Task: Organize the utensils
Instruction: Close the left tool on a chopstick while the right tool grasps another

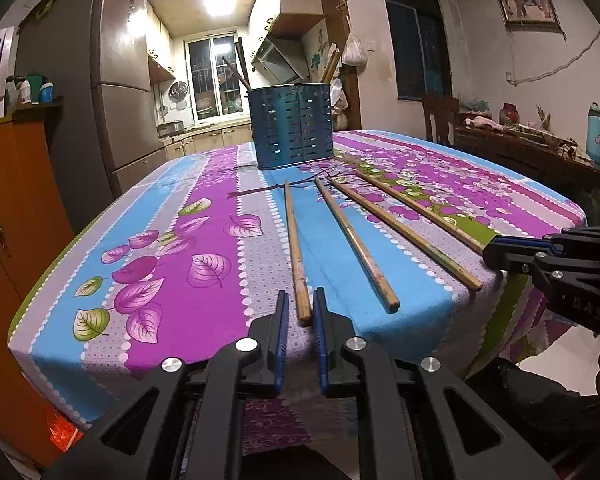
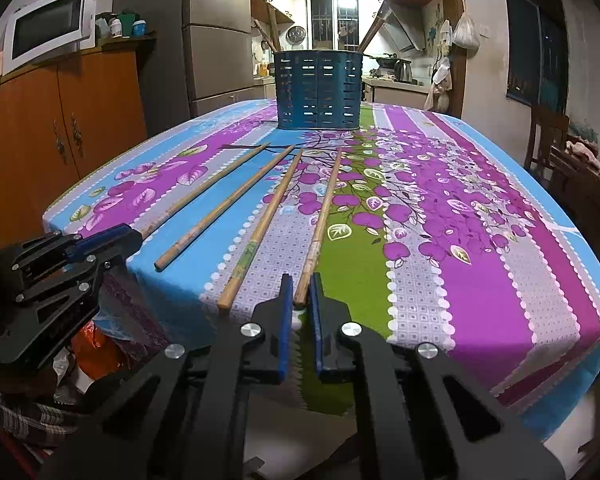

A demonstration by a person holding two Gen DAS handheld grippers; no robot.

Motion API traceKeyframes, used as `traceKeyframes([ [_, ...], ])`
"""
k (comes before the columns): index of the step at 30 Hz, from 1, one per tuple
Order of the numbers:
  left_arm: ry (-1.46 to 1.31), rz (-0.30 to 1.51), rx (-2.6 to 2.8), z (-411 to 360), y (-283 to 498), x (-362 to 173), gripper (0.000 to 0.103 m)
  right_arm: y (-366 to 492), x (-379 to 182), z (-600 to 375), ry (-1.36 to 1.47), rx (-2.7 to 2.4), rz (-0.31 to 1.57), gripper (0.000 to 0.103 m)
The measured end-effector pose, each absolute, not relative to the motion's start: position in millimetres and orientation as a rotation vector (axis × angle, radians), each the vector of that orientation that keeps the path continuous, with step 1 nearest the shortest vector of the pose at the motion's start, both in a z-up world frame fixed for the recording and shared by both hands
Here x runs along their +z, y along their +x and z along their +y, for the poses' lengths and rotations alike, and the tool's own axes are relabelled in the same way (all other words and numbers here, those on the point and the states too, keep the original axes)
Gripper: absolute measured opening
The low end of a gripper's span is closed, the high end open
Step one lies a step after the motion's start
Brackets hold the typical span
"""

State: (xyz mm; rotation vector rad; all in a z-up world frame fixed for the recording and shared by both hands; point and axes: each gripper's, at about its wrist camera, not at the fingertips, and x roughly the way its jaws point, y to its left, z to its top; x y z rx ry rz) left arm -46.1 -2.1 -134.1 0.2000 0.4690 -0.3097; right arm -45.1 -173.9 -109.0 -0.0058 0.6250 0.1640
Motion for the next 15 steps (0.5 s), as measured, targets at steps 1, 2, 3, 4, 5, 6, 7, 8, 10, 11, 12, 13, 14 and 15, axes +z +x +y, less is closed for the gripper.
traceKeyframes([
  [1, 0.202, 0.471, -0.313, -2.6, -46.1, -134.0, 0.010, -45.2, -109.1, -174.0, -0.004, 0.163, 0.625, 0.007],
  [2, 0.201, 0.472, -0.313, -3.0, -46.0, -134.0, 0.009, -45.2, -108.9, -174.1, -0.003, 0.162, 0.626, 0.007],
  [3, 0.199, 0.474, -0.314, -2.7, -45.6, -134.1, 0.009, -45.0, -109.1, -173.5, -0.002, 0.160, 0.627, 0.007],
  [4, 0.197, 0.476, -0.313, -2.6, -45.3, -134.2, 0.009, -45.3, -109.1, -173.9, -0.001, 0.160, 0.627, 0.006],
  [5, 0.196, 0.478, -0.313, -2.7, -44.9, -134.2, 0.009, -45.4, -109.0, -174.3, 0.002, 0.158, 0.628, 0.006],
  [6, 0.196, 0.481, -0.312, -2.9, -44.6, -133.9, 0.009, -45.4, -109.2, -174.5, 0.005, 0.158, 0.628, 0.006],
  [7, 0.195, 0.482, -0.312, -2.6, -44.0, -133.8, 0.009, -45.4, -109.0, -175.4, 0.008, 0.156, 0.629, 0.006],
  [8, 0.193, 0.485, -0.312, -2.5, -43.5, -133.5, 0.009, -45.4, -109.0, -176.4, 0.012, 0.154, 0.629, 0.006],
  [10, 0.192, 0.492, -0.312, -2.7, -42.6, -132.6, 0.008, -44.8, -108.5, -178.2, 0.019, 0.150, 0.631, 0.006],
  [11, 0.191, 0.495, -0.312, -2.4, -41.8, -132.3, 0.008, -44.9, -108.0, -178.9, 0.024, 0.150, 0.629, 0.006],
  [12, 0.191, 0.498, -0.309, -2.5, -40.8, -132.0, 0.008, -45.3, -107.0, -179.9, 0.027, 0.148, 0.624, 0.006],
  [13, 0.189, 0.503, -0.304, -1.7, -39.4, -131.4, 0.008, -46.0, -105.2, -180.6, 0.026, 0.145, 0.616, 0.006],
  [14, 0.186, 0.510, -0.298, -0.7, -37.8, -130.6, 0.008, -46.2, -103.4, -181.1, 0.024, 0.143, 0.609, 0.006],
  [15, 0.185, 0.516, -0.287, 0.4, -36.1, -129.8, 0.008, -46.8, -102.2, -181.9, 0.021, 0.142, 0.604, 0.006],
])
